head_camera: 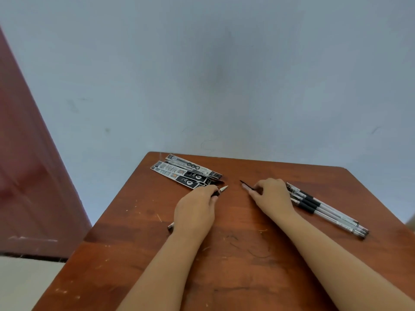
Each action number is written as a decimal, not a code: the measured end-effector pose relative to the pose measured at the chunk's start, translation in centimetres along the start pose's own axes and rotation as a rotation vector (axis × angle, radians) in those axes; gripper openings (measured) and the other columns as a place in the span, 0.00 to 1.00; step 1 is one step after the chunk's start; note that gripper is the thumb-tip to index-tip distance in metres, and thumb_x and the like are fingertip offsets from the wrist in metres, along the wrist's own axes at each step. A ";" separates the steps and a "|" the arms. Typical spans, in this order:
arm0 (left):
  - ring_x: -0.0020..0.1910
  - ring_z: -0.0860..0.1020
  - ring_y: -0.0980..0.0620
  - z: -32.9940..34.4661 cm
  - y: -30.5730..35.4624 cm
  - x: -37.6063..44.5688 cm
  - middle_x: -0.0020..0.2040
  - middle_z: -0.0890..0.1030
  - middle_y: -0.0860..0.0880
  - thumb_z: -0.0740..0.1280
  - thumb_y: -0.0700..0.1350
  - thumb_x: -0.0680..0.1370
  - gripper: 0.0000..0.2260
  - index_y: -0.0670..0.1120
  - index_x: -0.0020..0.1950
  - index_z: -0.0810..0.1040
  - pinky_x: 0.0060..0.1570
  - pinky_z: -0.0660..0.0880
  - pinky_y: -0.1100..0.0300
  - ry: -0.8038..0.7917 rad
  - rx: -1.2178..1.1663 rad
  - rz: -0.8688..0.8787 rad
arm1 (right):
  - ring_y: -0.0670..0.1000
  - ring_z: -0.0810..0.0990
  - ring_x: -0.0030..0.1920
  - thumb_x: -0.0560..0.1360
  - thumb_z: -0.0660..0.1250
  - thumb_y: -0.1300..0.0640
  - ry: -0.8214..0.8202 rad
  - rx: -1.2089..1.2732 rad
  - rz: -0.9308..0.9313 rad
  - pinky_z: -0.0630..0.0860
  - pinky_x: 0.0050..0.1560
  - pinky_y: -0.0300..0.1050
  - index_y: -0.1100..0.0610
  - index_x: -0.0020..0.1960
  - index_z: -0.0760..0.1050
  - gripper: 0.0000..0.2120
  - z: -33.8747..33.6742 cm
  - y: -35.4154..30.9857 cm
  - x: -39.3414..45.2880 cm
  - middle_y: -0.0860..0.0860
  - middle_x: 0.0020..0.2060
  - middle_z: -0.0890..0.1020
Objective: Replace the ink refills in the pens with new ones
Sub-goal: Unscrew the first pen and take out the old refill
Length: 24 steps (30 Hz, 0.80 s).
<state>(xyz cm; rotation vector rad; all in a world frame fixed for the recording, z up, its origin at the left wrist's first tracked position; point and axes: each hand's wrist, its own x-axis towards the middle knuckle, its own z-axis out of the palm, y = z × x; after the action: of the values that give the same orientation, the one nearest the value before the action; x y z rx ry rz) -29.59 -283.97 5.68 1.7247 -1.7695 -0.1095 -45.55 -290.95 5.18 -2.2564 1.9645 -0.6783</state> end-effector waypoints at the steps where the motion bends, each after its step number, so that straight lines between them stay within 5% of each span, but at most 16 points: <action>1: 0.55 0.74 0.53 0.0 -0.1 0.0 0.58 0.77 0.52 0.56 0.45 0.80 0.12 0.51 0.62 0.72 0.50 0.68 0.62 -0.004 -0.007 -0.003 | 0.58 0.71 0.55 0.75 0.61 0.50 0.005 -0.026 0.013 0.69 0.54 0.50 0.58 0.53 0.77 0.14 0.2 -0.1 0.0 0.57 0.51 0.79; 6: 0.54 0.74 0.51 0.0 -0.2 0.2 0.56 0.77 0.49 0.56 0.47 0.80 0.14 0.53 0.64 0.72 0.50 0.69 0.60 -0.074 0.019 0.019 | 0.58 0.69 0.57 0.75 0.60 0.51 0.068 -0.002 0.024 0.67 0.55 0.51 0.59 0.56 0.75 0.15 0.7 -0.3 -0.6 0.57 0.55 0.77; 10: 0.50 0.74 0.54 0.2 0.1 0.0 0.53 0.78 0.52 0.60 0.48 0.78 0.12 0.52 0.60 0.74 0.46 0.66 0.66 -0.060 -0.016 0.163 | 0.50 0.73 0.47 0.75 0.61 0.56 0.171 0.306 -0.159 0.63 0.43 0.35 0.61 0.51 0.78 0.11 -0.9 -0.5 -2.7 0.54 0.47 0.79; 12: 0.46 0.74 0.56 0.3 0.3 -0.2 0.49 0.79 0.52 0.63 0.48 0.77 0.09 0.50 0.56 0.77 0.43 0.64 0.67 -0.061 -0.061 0.233 | 0.40 0.73 0.38 0.76 0.60 0.56 0.101 0.478 -0.164 0.66 0.37 0.30 0.57 0.48 0.78 0.09 -1.7 -0.4 -3.8 0.47 0.39 0.79; 17: 0.39 0.74 0.57 0.6 0.6 -0.6 0.39 0.80 0.51 0.68 0.46 0.72 0.06 0.47 0.46 0.80 0.37 0.66 0.70 -0.065 -0.090 0.354 | 0.41 0.70 0.23 0.75 0.56 0.49 -0.178 0.687 -0.155 0.66 0.28 0.30 0.53 0.27 0.71 0.20 -1.8 0.3 -4.5 0.45 0.20 0.72; 24: 0.40 0.73 0.56 0.7 0.1 -0.4 0.35 0.81 0.51 0.60 0.52 0.71 0.13 0.47 0.43 0.81 0.39 0.69 0.65 -0.069 -0.072 0.446 | 0.40 0.68 0.20 0.77 0.58 0.56 -0.391 0.761 -0.181 0.67 0.26 0.28 0.52 0.31 0.73 0.16 -2.2 0.5 -4.2 0.44 0.17 0.74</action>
<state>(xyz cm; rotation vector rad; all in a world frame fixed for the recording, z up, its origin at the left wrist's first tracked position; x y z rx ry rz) -30.11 -283.88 5.03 1.2540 -2.1289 -0.0388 -47.18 -286.56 5.88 -1.8921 1.0765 -0.7572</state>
